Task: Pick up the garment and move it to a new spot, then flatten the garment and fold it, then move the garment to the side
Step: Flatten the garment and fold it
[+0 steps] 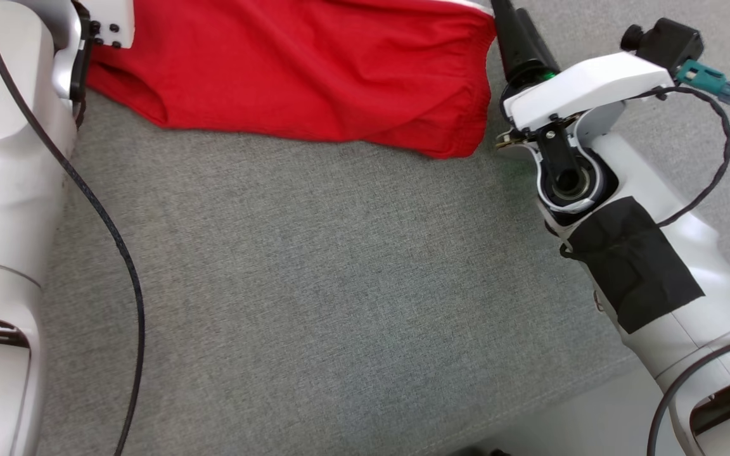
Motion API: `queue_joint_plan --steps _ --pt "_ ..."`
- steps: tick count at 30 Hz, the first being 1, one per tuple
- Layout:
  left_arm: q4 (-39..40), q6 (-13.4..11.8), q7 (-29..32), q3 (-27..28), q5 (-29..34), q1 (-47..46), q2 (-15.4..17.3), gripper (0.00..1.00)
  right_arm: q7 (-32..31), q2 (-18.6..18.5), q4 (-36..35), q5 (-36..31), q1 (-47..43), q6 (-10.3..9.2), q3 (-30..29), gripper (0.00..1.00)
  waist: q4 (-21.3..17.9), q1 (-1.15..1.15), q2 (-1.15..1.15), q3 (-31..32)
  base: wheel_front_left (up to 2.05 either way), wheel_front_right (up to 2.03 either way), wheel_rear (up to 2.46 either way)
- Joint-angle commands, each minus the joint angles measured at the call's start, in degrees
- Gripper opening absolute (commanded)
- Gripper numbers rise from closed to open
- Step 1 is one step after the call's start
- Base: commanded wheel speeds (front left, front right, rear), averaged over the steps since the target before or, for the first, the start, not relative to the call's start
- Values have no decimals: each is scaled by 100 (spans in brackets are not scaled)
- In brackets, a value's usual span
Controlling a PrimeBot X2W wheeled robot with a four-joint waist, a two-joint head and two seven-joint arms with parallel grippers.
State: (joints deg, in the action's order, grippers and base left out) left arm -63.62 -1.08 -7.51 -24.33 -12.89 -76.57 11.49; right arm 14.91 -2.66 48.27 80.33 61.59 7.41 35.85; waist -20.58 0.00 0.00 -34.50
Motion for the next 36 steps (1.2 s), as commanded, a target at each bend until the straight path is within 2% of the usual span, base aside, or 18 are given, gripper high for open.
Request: queue_joint_plan --steps 1,7,12,14,15,17,19,20,22,24,25,36 --pt "22 -37 -157 38 -61 -37 -32 100 24 -32 -22 -173 -66 15 -132 100 68 0 0 107 0 0 0" --pt "151 21 -626 127 -263 398 -146 100 24 -81 -87 -887 -446 15 -759 100 279 0 0 507 0 0 0" --pt "668 -17 -763 271 -419 1078 -195 100 25 -193 -224 -1352 -927 15 -1175 100 512 0 0 885 0 0 0" --pt "1105 -64 -764 370 -471 1447 -173 100 25 -229 -298 -1495 -1130 15 -1285 100 599 0 0 1015 0 0 0" --pt "1648 -117 -767 484 -496 1943 -132 100 25 -265 -390 -1602 -1367 15 -1391 100 681 0 0 1148 0 0 0" --pt "2218 -155 -768 598 -522 2498 -114 100 25 -281 -503 -1683 -1609 15 -1476 100 759 0 0 1284 0 0 0" --pt "2218 -155 -768 598 -522 2498 -114 100 25 -281 -503 -1683 -1609 15 -1476 100 759 0 0 1284 0 0 0" --pt "2753 -161 -769 688 -496 3043 -101 100 26 -277 -650 -1749 -1872 15 -1512 100 838 0 0 1415 0 0 0" --pt "3233 -182 -770 791 -485 3602 -122 100 26 -297 -790 -1785 -2157 15 -1536 100 912 0 0 1545 0 0 0" --pt "3625 -152 -763 871 -460 4133 -182 100 25 -305 -914 -1768 -2430 15 -1564 100 975 0 0 1673 0 0 0" --pt "4133 -94 -764 1031 -415 4799 -260 100 4 -292 -1041 -1693 -2782 15 -1637 100 1048 0 0 1837 0 0 0" --pt "5462 304 -764 1691 -154 6531 -757 100 -53 -226 -1317 -1876 -3737 15 -1756 100 1193 0 0 2386 0 0 0"
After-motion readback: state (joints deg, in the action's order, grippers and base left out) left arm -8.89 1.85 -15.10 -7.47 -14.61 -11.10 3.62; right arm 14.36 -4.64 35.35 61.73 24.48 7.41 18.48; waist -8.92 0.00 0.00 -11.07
